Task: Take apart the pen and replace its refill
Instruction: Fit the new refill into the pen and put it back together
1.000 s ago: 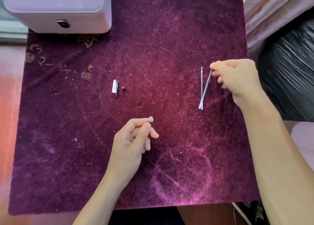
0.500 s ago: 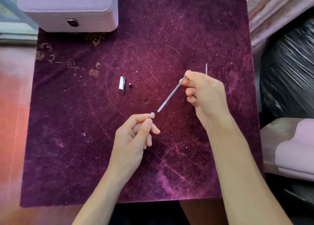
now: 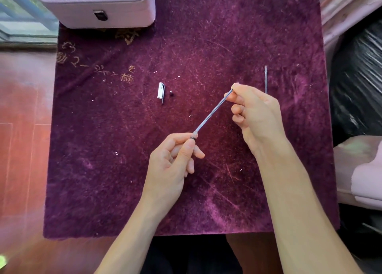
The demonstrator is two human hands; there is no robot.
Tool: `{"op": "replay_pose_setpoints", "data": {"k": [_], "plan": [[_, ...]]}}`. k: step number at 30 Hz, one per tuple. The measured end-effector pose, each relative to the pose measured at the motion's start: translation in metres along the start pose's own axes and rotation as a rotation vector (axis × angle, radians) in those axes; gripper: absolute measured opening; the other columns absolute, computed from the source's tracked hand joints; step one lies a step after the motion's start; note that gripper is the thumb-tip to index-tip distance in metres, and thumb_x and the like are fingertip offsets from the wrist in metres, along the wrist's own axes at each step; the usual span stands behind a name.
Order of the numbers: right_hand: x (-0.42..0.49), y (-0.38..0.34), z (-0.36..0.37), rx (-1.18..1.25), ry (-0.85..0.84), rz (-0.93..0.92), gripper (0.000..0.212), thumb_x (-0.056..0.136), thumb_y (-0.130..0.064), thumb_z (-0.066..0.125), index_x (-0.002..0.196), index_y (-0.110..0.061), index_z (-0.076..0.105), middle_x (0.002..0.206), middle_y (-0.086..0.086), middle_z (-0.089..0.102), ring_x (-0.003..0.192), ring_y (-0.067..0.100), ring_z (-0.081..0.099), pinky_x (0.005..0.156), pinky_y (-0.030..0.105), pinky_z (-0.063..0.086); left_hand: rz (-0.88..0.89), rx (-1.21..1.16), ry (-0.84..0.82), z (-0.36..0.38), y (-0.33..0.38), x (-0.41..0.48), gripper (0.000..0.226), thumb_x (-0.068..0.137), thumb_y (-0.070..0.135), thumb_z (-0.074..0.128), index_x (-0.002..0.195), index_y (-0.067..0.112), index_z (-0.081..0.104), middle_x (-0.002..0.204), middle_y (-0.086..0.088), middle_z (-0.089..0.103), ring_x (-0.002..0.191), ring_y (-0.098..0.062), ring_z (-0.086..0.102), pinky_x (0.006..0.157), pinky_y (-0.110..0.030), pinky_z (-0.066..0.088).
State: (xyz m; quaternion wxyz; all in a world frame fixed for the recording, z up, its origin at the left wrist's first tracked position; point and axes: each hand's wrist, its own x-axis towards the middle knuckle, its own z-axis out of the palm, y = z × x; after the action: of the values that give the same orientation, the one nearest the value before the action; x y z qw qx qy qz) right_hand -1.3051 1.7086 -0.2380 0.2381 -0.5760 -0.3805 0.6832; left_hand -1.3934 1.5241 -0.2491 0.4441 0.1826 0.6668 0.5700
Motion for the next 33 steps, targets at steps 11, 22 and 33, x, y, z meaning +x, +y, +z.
{"op": "replay_pose_setpoints", "data": {"k": [11, 22, 33], "plan": [[-0.004, 0.005, 0.0, 0.01, -0.007, -0.023, 0.018, 0.099, -0.021, 0.073, 0.082, -0.019, 0.079, 0.082, -0.001, 0.077, 0.053, 0.001, 0.05, 0.046, 0.014, 0.038, -0.011, 0.009, -0.02, -0.005, -0.001, -0.003, 0.016, 0.104, 0.025, 0.056, 0.108, 0.028, 0.071, 0.084, -0.003, 0.076, 0.057, -0.011, 0.054, 0.05, -0.021, 0.044], [-0.007, 0.003, -0.001, -0.131, -0.058, -0.159, 0.015, 0.095, -0.029, 0.074, 0.083, -0.024, 0.082, 0.085, -0.003, 0.08, 0.058, 0.003, 0.056, 0.052, 0.014, 0.044, -0.053, 0.033, -0.047, -0.009, -0.003, -0.005, 0.015, 0.104, 0.024, 0.056, 0.107, 0.024, 0.071, 0.083, -0.002, 0.076, 0.056, -0.009, 0.052, 0.053, -0.018, 0.042], [-0.017, 0.0, 0.006, -0.14, -0.171, -0.193, 0.01, 0.099, -0.024, 0.074, 0.094, -0.02, 0.082, 0.084, -0.002, 0.079, 0.055, 0.003, 0.055, 0.054, 0.011, 0.045, -0.046, 0.03, -0.051, -0.006, 0.004, -0.006, 0.016, 0.104, 0.027, 0.056, 0.107, 0.028, 0.071, 0.085, -0.002, 0.077, 0.056, -0.008, 0.051, 0.051, -0.018, 0.042]]}}
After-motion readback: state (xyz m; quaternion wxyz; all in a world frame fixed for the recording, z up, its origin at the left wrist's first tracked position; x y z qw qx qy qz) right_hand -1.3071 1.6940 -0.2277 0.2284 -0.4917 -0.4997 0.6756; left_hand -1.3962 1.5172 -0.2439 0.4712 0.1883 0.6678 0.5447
